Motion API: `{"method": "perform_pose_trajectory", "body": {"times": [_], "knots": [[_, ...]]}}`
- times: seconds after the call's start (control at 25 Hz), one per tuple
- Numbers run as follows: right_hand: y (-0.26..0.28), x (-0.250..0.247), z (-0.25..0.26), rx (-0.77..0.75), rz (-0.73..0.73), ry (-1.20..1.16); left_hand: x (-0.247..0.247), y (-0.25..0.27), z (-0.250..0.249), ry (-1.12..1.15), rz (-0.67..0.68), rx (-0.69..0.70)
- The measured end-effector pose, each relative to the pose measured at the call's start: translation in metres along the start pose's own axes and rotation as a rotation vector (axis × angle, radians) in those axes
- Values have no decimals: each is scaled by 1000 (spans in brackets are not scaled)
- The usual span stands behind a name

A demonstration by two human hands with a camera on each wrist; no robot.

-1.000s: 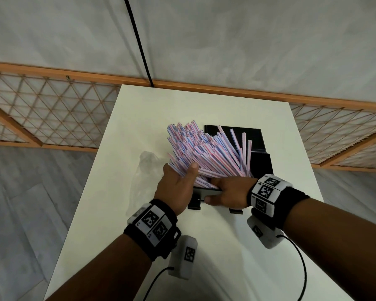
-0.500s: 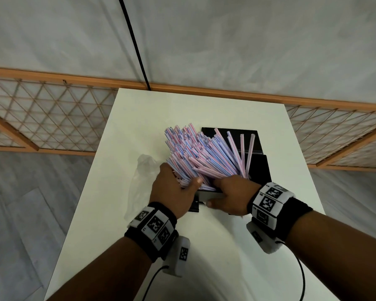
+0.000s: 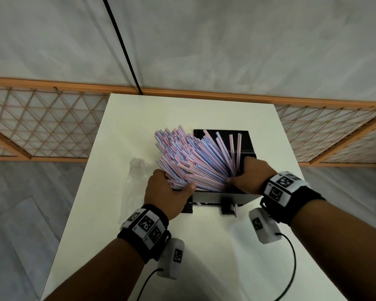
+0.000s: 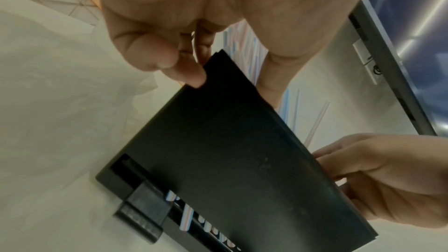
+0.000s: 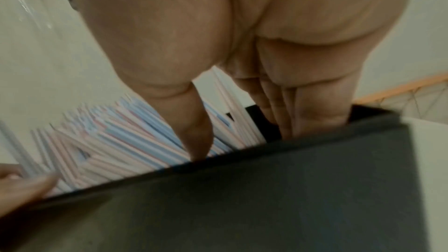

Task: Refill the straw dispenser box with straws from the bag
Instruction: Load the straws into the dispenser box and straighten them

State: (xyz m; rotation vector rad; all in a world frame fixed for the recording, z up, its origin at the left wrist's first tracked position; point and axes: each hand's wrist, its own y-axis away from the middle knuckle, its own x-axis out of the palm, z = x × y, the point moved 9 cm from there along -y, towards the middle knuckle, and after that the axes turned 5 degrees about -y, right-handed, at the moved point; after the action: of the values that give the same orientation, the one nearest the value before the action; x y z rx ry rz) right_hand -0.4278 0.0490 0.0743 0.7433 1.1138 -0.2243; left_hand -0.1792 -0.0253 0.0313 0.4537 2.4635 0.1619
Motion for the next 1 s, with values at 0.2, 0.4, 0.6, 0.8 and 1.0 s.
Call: {"method": "perform_pose_trajectory", "body": {"times": [0.2,0.4,0.6,0.8,1.0], "knots": [[-27,18,10,-19,-21,87,0,1,2,7,19,-2],[-18,4,37,-128,-53,68,1,0,4,-4,37,-23],[17,-35,83,-407,-236,18,2,0,10,-26,39,-47],[9,-16,67,-402,-134,-8,3,-1,9,-20,36,-24],[2,-12,8,-183,-103,23,5,0,10,5,35,-29]]}}
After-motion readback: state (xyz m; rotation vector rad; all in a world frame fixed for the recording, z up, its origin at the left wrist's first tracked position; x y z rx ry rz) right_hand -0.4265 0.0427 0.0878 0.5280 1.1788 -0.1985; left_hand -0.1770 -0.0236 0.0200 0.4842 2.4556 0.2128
